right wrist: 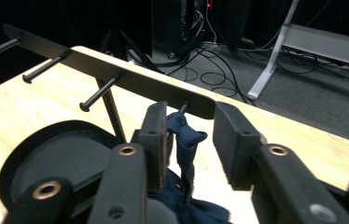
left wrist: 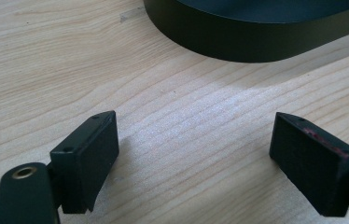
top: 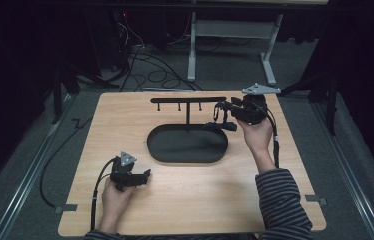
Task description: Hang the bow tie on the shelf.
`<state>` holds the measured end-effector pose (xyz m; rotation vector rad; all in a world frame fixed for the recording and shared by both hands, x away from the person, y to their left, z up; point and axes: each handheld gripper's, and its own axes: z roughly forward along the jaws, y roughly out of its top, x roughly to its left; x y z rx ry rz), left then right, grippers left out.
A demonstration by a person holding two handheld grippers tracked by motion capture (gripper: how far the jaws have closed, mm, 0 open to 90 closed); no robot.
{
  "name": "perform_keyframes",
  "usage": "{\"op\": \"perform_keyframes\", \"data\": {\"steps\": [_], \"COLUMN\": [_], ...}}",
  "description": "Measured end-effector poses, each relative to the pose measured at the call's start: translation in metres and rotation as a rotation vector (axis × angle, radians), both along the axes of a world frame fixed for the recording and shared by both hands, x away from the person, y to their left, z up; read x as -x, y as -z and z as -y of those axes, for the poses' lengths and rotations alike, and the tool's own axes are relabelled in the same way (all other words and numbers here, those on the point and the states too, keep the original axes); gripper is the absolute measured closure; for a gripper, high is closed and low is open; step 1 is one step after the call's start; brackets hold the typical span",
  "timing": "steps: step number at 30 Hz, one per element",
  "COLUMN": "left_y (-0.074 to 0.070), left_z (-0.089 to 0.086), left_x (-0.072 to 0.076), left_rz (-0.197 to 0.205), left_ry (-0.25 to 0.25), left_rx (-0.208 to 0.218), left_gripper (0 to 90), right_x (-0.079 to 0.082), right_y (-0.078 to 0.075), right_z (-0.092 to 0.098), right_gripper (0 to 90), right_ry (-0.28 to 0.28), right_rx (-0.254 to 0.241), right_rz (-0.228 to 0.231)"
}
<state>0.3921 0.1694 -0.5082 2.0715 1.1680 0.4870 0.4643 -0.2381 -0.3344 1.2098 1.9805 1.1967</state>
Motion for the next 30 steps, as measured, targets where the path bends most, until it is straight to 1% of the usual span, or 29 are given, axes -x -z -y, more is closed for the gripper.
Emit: {"op": "perform_keyframes", "data": {"steps": [3, 8, 12, 22, 30], "left_y": [0.000, 0.000, 0.000, 0.000, 0.000], "left_z": [0.000, 0.000, 0.000, 0.000, 0.000], "left_x": [0.000, 0.000, 0.000, 0.000, 0.000], "left_rz": [0.000, 0.000, 0.000, 0.000, 0.000], "left_ry": [0.000, 0.000, 0.000, 0.000, 0.000], "left_rx": [0.000, 0.000, 0.000, 0.000, 0.000], "left_gripper": [16.0, 16.0, 16.0, 16.0, 15.9], "right_x": [0.002, 0.008, 0.012, 0.018, 0.029], "right_y": [-0.002, -0.006, -0.007, -0.001, 0.000], "right_z": [0.004, 0.010, 0.015, 0.026, 0.039], "right_gripper": [61.1, 56.4, 54.3, 54.1, 53.2], "right_ry": [-0.008, -0.013, -0.015, -0.003, 0.009], "right_rx": [-0.030, -0.049, -0.058, -0.074, -0.095], "right_rz": [-0.001, -0.002, -0.002, -0.033, -0.033]}}
